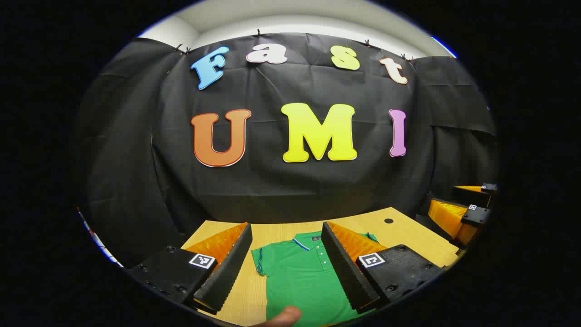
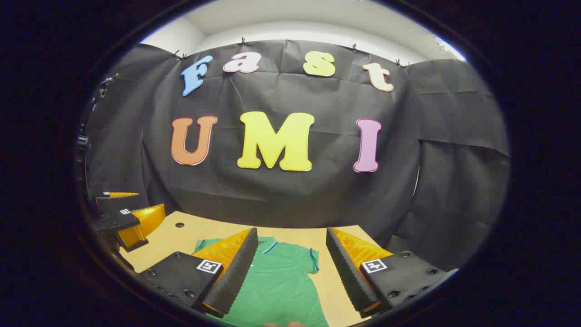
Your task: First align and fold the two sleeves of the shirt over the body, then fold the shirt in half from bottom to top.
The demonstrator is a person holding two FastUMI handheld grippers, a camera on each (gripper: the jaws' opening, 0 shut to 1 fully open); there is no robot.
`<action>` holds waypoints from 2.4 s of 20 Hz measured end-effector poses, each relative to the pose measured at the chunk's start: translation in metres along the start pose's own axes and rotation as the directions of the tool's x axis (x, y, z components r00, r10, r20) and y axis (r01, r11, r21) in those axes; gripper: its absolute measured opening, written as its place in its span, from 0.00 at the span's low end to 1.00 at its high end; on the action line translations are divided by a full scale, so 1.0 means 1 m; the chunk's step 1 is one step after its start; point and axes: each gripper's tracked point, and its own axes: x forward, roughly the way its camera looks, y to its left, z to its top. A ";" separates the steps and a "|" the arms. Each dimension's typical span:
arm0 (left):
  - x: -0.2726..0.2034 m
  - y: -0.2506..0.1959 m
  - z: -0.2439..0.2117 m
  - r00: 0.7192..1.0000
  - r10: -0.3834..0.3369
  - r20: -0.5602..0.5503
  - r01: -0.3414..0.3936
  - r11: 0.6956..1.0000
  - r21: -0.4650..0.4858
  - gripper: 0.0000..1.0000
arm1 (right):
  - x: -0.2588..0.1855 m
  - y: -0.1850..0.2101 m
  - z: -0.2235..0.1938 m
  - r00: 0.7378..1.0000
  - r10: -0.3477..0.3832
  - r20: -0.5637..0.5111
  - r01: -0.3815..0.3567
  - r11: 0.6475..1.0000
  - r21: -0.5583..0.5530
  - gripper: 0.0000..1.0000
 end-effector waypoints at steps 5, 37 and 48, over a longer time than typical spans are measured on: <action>0.009 -0.016 0.014 0.999 -0.011 0.038 0.011 1.000 -0.002 0.99 | 0.007 -0.003 0.008 1.000 0.016 0.012 -0.015 0.999 -0.050 0.94; 0.014 -0.031 -0.006 0.996 0.073 -0.041 -0.073 0.997 -0.003 0.99 | 0.224 -0.071 -0.196 0.898 -0.046 -0.437 0.021 0.998 -0.062 0.94; -0.016 0.002 -0.031 0.957 0.245 -0.154 -0.246 0.969 0.010 0.99 | 0.309 -0.123 -0.301 0.693 -0.166 -0.702 0.129 0.986 -0.106 0.94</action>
